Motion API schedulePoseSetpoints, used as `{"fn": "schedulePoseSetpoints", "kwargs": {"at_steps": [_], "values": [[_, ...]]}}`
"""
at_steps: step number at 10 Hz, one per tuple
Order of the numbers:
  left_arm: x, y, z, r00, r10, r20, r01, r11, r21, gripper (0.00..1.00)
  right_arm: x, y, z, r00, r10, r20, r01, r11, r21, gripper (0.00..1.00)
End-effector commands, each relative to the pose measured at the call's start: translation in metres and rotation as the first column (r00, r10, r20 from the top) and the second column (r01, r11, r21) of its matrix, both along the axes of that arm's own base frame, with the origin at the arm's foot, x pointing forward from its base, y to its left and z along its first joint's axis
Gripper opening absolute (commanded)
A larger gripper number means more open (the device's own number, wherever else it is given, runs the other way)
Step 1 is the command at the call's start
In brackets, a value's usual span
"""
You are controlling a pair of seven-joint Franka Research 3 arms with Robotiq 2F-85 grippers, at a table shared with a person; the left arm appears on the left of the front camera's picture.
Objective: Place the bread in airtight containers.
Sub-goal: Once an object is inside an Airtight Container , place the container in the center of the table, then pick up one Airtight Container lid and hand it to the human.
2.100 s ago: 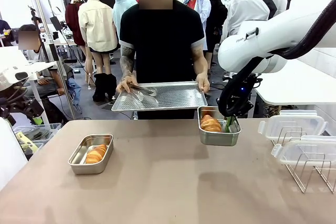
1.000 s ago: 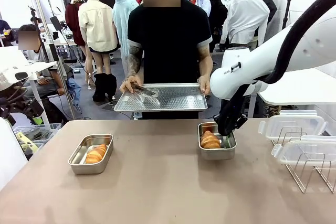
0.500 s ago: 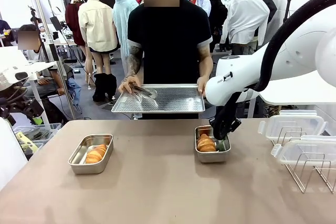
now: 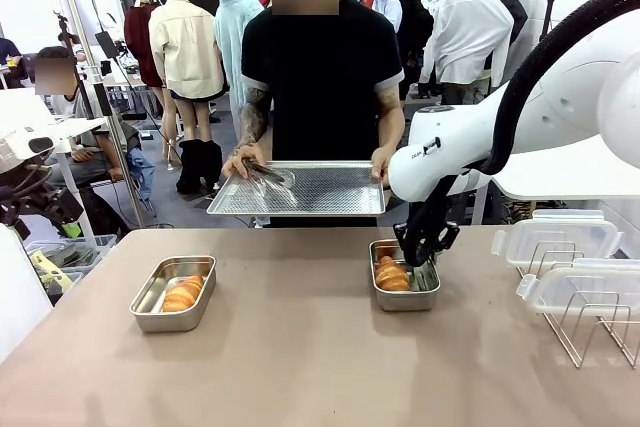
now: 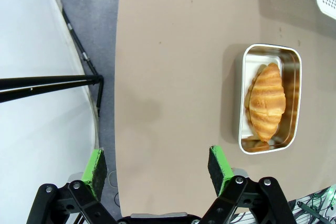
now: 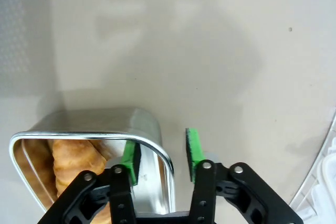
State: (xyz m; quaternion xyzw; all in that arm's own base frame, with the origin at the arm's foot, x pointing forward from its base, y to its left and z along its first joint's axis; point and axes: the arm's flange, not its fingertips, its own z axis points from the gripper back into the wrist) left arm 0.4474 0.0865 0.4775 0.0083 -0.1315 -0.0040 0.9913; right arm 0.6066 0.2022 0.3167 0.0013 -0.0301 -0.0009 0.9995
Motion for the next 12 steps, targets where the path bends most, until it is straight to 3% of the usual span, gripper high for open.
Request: {"fn": "schedulePoseSetpoints", "kwargs": {"at_steps": [1, 3, 5, 6, 7, 8, 11, 12], "values": [[-0.003, 0.001, 0.000, 1.000, -0.015, -0.004, 0.015, 1.000, -0.001, 1.00, -0.005, 0.004, 0.009, 1.000, -0.009, 0.024, 0.009, 0.999, -0.033, 1.00], [-0.003, 0.001, 0.000, 1.000, -0.015, -0.004, 0.015, 1.000, -0.001, 1.00, -0.025, 0.007, 0.026, 0.998, -0.033, 0.061, 0.037, 0.996, -0.082, 1.00], [-0.003, 0.001, 0.000, 1.000, -0.015, -0.004, 0.015, 1.000, -0.001, 1.00, -0.048, 0.008, 0.049, 0.995, 0.008, 0.097, 0.003, 0.994, -0.108, 1.00], [-0.003, 0.001, 0.000, 1.000, -0.015, -0.004, 0.015, 1.000, -0.001, 1.00, -0.060, 0.008, 0.065, 0.993, 0.076, 0.089, -0.066, 0.992, -0.107, 1.00], [-0.003, 0.001, 0.000, 1.000, -0.015, -0.004, 0.015, 1.000, -0.001, 1.00, -0.072, 0.007, 0.079, 0.990, 0.135, 0.046, -0.129, 0.985, -0.114, 1.00], [-0.003, 0.001, 0.000, 1.000, -0.015, -0.004, 0.015, 1.000, -0.001, 1.00, -0.088, 0.005, 0.099, 0.969, 0.240, -0.056, -0.246, 0.958, -0.148, 1.00], [-0.003, 0.001, 0.000, 1.000, -0.015, -0.004, 0.015, 1.000, -0.001, 1.00, -0.129, -0.015, 0.155, 0.930, 0.358, -0.082, -0.366, 0.920, -0.140, 1.00], [-0.003, 0.001, 0.000, 1.000, -0.015, -0.004, 0.015, 1.000, -0.001, 1.00, -0.144, -0.021, 0.171, 0.901, 0.409, -0.142, -0.430, 0.885, -0.178, 1.00]]}}
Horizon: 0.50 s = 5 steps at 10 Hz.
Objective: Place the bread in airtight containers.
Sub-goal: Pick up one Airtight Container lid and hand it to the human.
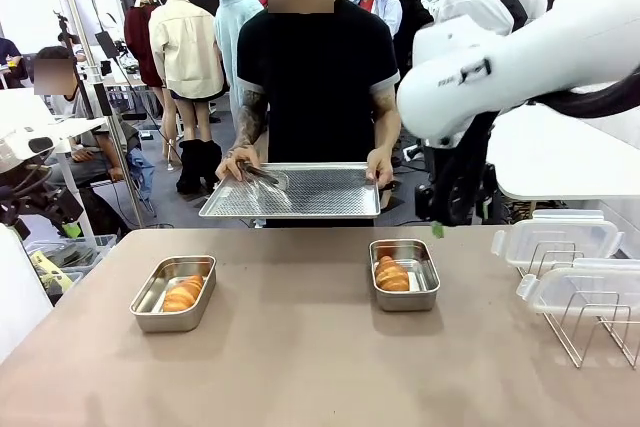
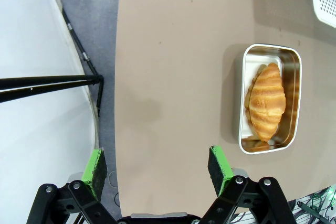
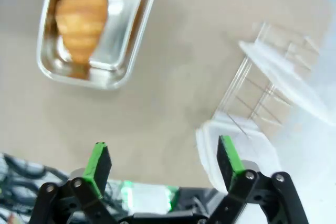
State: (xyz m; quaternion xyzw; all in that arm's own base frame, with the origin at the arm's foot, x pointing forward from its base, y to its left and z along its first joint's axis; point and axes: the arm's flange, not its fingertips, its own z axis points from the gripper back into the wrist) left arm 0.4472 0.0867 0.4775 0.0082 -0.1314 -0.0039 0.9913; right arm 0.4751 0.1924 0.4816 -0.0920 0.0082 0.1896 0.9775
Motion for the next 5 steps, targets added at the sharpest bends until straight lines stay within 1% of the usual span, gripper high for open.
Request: {"fn": "schedulePoseSetpoints", "kwargs": {"at_steps": [1, 2, 3, 4, 5], "values": [[-0.003, 0.001, 0.000, 1.000, -0.015, -0.004, 0.015, 1.000, -0.001, 1.00, -0.030, -0.022, 0.022, 0.985, 0.141, -0.104, -0.149, 0.986, -0.077, 1.00], [-0.003, 0.001, 0.000, 1.000, -0.015, -0.004, 0.015, 1.000, -0.001, 1.00, -0.045, -0.033, 0.029, 0.966, 0.211, -0.149, -0.225, 0.971, -0.085, 1.00], [-0.003, 0.001, 0.000, 1.000, -0.015, -0.004, 0.015, 1.000, -0.001, 1.00, -0.059, -0.047, 0.032, 0.929, 0.293, -0.225, -0.327, 0.936, -0.131, 1.00], [-0.003, 0.001, 0.000, 1.000, -0.015, -0.004, 0.015, 1.000, -0.001, 1.00, -0.073, -0.063, 0.033, 0.874, 0.385, -0.295, -0.434, 0.893, -0.118, 1.00], [-0.003, 0.001, 0.000, 1.000, -0.015, -0.004, 0.015, 1.000, -0.001, 1.00, -0.083, -0.078, 0.033, 0.842, 0.458, -0.284, -0.503, 0.857, -0.111, 1.00]]}}
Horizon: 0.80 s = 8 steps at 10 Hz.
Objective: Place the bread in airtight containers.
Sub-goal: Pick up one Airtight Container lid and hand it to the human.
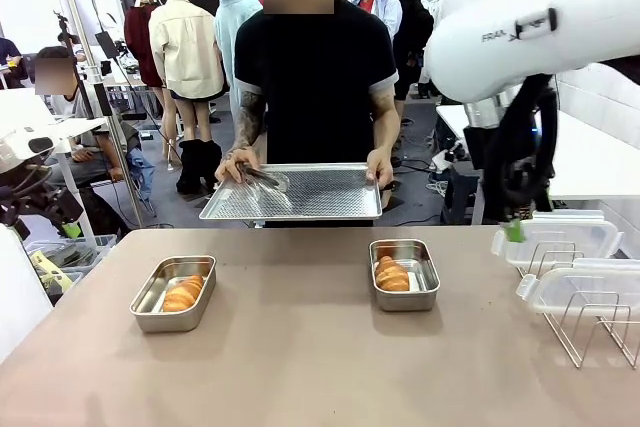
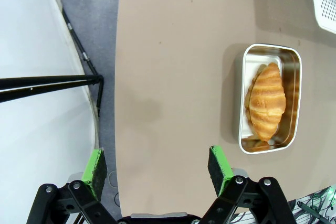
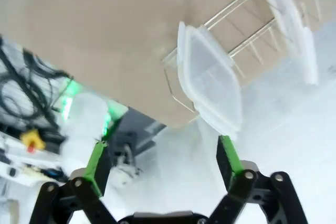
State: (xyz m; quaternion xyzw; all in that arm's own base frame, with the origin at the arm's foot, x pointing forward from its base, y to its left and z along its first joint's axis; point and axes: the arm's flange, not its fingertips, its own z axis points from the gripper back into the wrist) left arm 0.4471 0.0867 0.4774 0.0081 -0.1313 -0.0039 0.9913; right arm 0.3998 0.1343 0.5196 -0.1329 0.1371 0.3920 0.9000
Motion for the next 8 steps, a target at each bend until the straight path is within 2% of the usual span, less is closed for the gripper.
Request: {"fn": "schedulePoseSetpoints", "kwargs": {"at_steps": [1, 2, 8], "values": [[-0.003, 0.001, 0.000, 1.000, -0.015, -0.004, 0.015, 1.000, -0.001, 1.00, -0.011, -0.026, -0.008, 0.993, 0.100, 0.061, -0.101, 0.995, 0.021, 1.00], [-0.003, 0.001, 0.000, 1.000, -0.015, -0.004, 0.015, 1.000, -0.001, 1.00, 0.000, 0.000, 0.000, 1.000, 0.000, 0.000, 0.000, 1.000, 0.000, 1.00], [-0.003, 0.001, 0.000, 1.000, -0.015, -0.004, 0.015, 1.000, -0.001, 1.00, 0.000, 0.000, 0.000, 1.000, 0.000, 0.000, 0.000, 1.000, 0.000, 1.00]]}}
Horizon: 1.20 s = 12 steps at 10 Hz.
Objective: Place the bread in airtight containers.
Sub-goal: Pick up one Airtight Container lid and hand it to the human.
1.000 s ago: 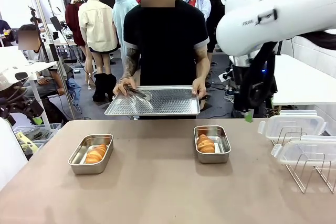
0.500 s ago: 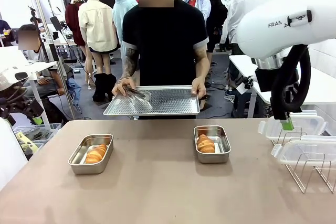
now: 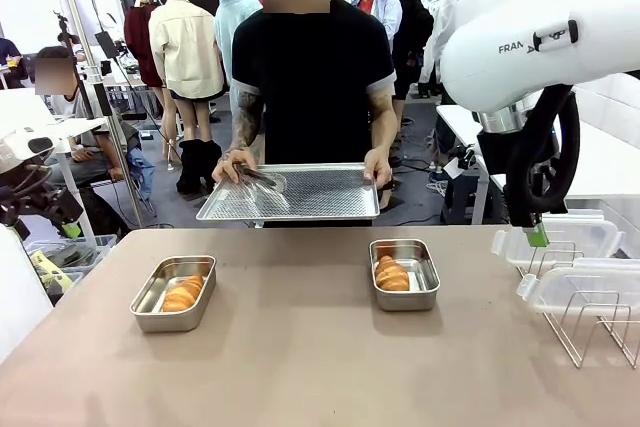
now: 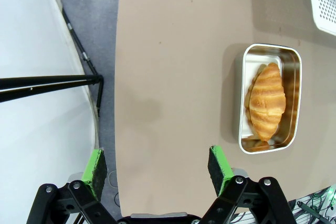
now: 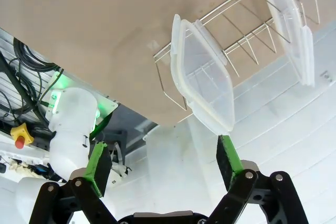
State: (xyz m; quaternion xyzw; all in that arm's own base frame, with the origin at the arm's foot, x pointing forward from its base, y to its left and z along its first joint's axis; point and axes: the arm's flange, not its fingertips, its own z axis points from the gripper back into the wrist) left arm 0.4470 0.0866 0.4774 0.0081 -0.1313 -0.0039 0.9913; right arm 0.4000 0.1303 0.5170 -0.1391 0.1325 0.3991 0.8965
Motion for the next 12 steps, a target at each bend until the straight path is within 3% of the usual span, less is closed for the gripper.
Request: {"fn": "schedulePoseSetpoints", "kwargs": {"at_steps": [1, 12], "values": [[-0.0026, 0.0014, 0.0004, 1.000, -0.015, -0.004, 0.015, 1.000, -0.001, 1.00, -0.0001, 0.0039, 0.0026, 1.000, -0.018, -0.010, 0.019, 1.000, 0.007, 1.00], [-0.0026, 0.0014, 0.0004, 1.000, -0.015, -0.004, 0.015, 1.000, -0.001, 1.00, -0.0001, 0.0039, 0.0026, 1.000, -0.018, -0.010, 0.019, 1.000, 0.007, 1.00]]}}
